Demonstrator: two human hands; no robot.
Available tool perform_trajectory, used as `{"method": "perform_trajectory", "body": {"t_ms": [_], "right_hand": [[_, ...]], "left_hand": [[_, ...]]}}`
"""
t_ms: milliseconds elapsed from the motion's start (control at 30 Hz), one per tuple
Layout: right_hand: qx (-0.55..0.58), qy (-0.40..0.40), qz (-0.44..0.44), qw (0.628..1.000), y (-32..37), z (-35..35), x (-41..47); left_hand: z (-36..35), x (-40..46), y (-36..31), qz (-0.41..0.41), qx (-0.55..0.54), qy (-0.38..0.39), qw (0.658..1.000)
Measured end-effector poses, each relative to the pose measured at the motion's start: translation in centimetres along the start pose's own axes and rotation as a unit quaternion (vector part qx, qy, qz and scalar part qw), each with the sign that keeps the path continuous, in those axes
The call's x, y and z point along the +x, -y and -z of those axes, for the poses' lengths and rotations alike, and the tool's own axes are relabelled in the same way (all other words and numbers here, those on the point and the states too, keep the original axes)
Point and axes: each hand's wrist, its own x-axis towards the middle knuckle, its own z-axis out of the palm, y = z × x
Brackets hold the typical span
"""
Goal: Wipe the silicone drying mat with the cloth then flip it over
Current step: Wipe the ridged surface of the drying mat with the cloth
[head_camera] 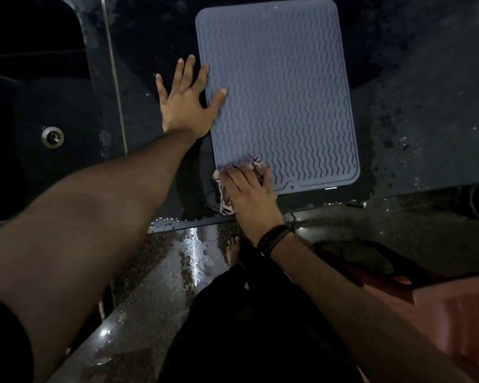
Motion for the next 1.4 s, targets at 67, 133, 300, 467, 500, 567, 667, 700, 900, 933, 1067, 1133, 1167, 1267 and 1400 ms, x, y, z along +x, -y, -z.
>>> {"method": "perform_trajectory", "body": {"t_ms": [67,133,300,467,500,567,667,700,900,933,1067,1133,1167,1267,1400], "right_hand": [[0.016,0.014,0.002,1.000,0.0,0.3,-1.5],[0.032,0.030,0.001,0.999,-0.3,0.8,-2.8],[0.094,-0.036,-0.059,0.993,-2.6,2.6,-4.2],[0.101,-0.093,-0.093,0.986,-3.7,3.7,1.4],[0.092,-0.076,-0.082,0.989,-3.3,3.4,2.5],[0.056,-0.046,-0.067,0.995,-2.3,2.2,3.7],[0.034,-0.051,-0.067,0.996,-1.9,0.7,2.5],[0.035,-0.051,-0.060,0.996,-2.0,0.6,1.5],[0.049,-0.019,-0.032,0.998,-3.0,1.5,-4.4],[0.053,-0.032,-0.041,0.997,-3.5,1.8,-4.8],[0.081,-0.106,-0.102,0.986,-6.2,3.8,-2.5],[0.073,-0.111,-0.100,0.986,-7.2,4.7,0.9],[0.063,-0.101,-0.094,0.988,-7.4,4.8,2.8],[0.028,-0.038,-0.068,0.997,-7.4,4.0,6.7],[0.026,-0.063,-0.042,0.997,-7.5,1.9,4.1]], "left_hand": [[0.0,-0.1,0.0,0.000,0.003,0.002,1.000],[0.1,0.0,-0.1,0.000,0.004,0.003,1.000],[0.1,0.0,-0.1,-0.001,0.000,0.006,1.000],[0.3,0.0,-0.3,0.001,0.007,0.013,1.000],[0.4,-0.1,-0.3,0.003,0.007,0.014,1.000],[0.5,-0.1,-0.4,0.004,0.007,0.014,1.000],[0.6,-0.2,-0.5,0.002,0.007,0.015,1.000],[0.6,-0.3,-0.5,0.002,0.007,0.015,1.000],[0.8,-0.3,-0.4,-0.005,-0.004,0.014,1.000],[0.7,-0.3,-0.3,-0.007,-0.004,0.013,1.000],[0.5,-0.3,-0.4,-0.006,-0.003,0.006,1.000],[0.5,-0.3,-0.4,-0.004,0.001,0.001,1.000],[0.4,-0.2,-0.3,-0.003,0.000,0.002,1.000],[0.3,-0.2,-0.3,0.001,0.006,0.001,1.000],[0.3,-0.1,-0.4,0.007,0.014,0.009,1.000]]}}
